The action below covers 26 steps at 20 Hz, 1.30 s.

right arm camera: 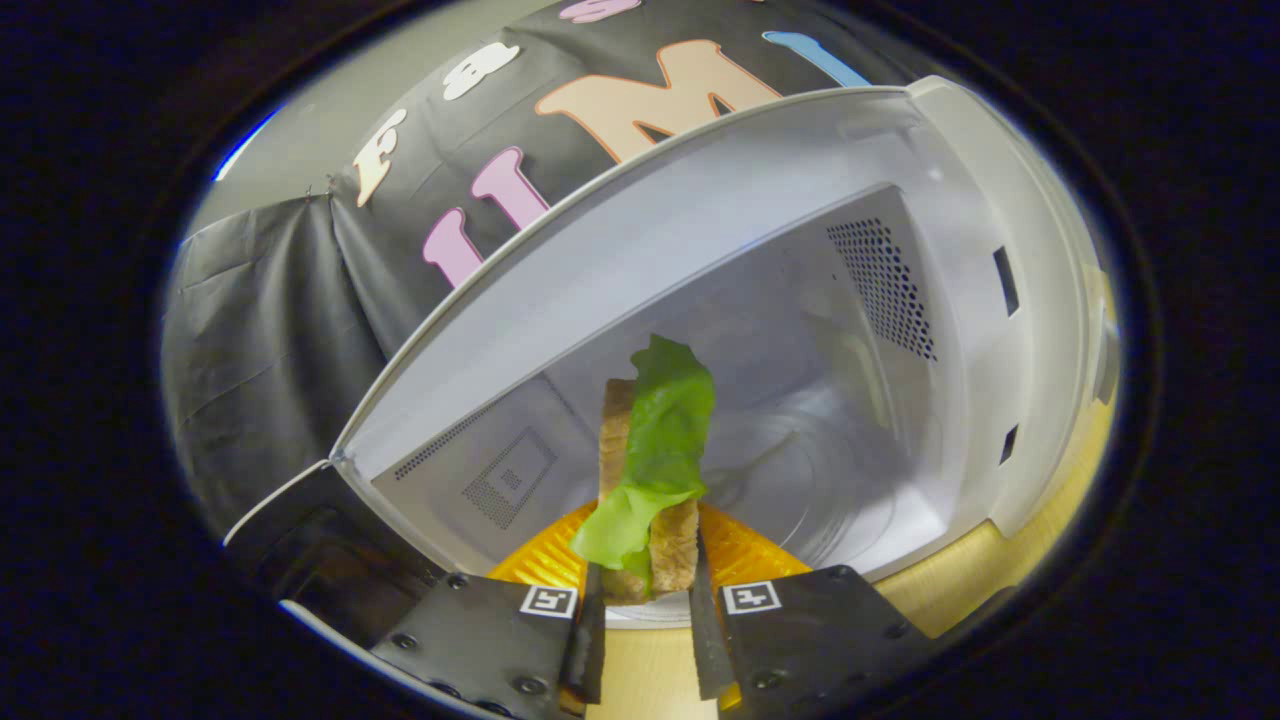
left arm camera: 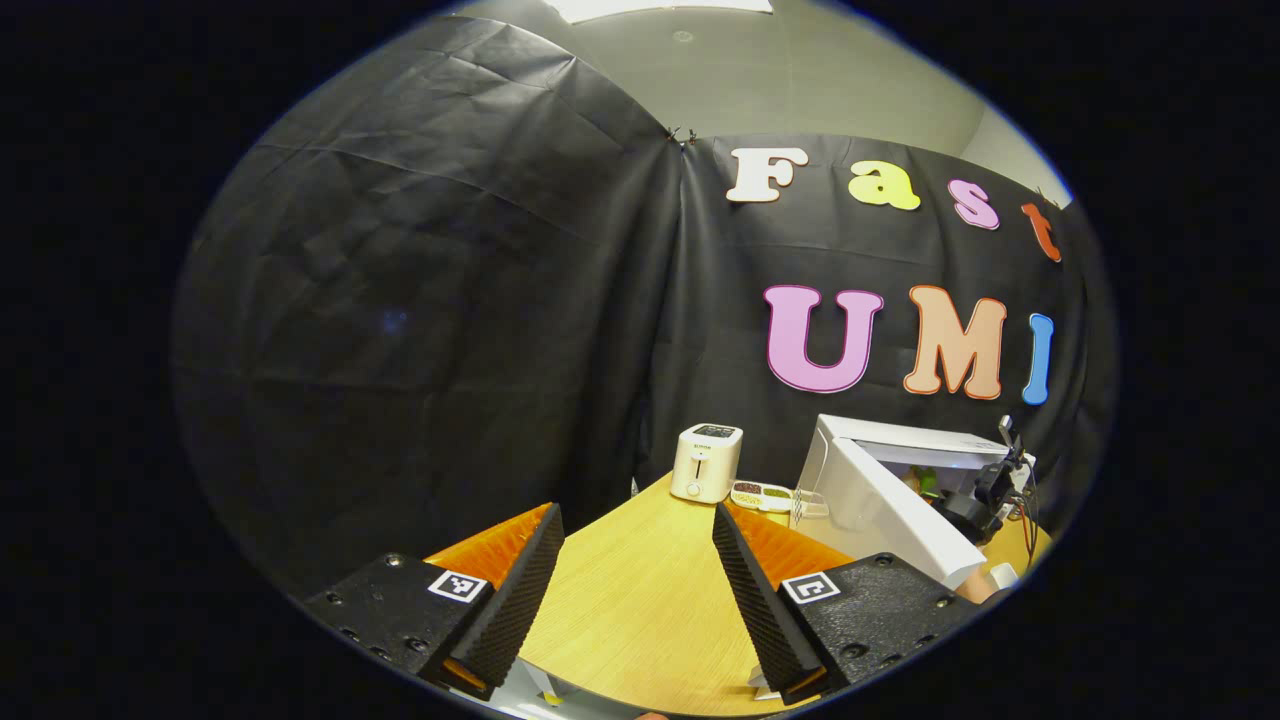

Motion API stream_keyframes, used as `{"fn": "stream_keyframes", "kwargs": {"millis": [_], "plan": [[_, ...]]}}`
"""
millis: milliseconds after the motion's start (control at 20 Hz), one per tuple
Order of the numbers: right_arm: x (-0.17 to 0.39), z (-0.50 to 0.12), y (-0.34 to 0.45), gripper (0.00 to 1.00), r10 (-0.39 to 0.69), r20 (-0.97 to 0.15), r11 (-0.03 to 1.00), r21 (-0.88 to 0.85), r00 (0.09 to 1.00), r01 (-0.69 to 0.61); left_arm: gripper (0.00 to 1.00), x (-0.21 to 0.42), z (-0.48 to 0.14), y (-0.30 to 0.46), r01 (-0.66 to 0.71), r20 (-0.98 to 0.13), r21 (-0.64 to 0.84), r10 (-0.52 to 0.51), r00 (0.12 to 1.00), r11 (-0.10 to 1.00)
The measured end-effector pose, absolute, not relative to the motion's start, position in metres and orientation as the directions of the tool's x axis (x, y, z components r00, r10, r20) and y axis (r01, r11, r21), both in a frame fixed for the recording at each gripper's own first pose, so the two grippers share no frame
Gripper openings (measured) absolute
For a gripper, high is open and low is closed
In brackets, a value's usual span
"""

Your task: Open the microwave oven with the left hand, put the food in, and close the microwave oven.

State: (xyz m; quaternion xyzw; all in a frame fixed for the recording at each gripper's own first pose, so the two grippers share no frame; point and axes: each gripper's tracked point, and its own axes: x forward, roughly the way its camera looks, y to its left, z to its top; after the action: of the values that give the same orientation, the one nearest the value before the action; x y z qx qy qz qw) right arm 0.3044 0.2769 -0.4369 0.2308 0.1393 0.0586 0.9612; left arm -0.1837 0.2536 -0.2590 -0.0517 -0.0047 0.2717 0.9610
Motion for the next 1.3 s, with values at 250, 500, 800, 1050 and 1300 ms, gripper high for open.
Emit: {"fn": "stream_keyframes", "kwargs": {"millis": [250, 500, 800, 1050, 1300], "plan": [[0.317, -0.436, 0.254, 0.51, 0.042, -0.241, 0.97, 0.241, 0.97, 0.018, 0.87, -0.185, -0.271, 0.259, -0.54, -0.054, -0.106, 0.538, 0.841, 0.835], [0.325, -0.434, 0.237, 0.84, -0.025, -0.234, 0.991, 0.124, 0.972, 0.056, 0.87, -0.186, -0.277, 0.259, -0.537, -0.061, -0.116, 0.534, 0.843, 0.835], [0.321, -0.414, 0.224, 0.98, -0.033, -0.188, 0.996, 0.073, 0.982, 0.047, 0.92, -0.187, -0.279, 0.255, -0.523, -0.061, -0.118, 0.519, 0.852, 0.844], [0.291, -0.381, 0.232, 0.92, 0.006, -0.1, 1.0, -0.005, 0.995, -0.007, 0.92, -0.191, -0.278, 0.245, -0.51, -0.062, -0.117, 0.507, 0.86, 0.852], [0.245, -0.363, 0.247, 0.93, 0.106, -0.073, 0.993, -0.035, 0.992, -0.109, 0.87, -0.198, -0.278, 0.235, -0.5, -0.059, -0.104, 0.496, 0.866, 0.86]]}}
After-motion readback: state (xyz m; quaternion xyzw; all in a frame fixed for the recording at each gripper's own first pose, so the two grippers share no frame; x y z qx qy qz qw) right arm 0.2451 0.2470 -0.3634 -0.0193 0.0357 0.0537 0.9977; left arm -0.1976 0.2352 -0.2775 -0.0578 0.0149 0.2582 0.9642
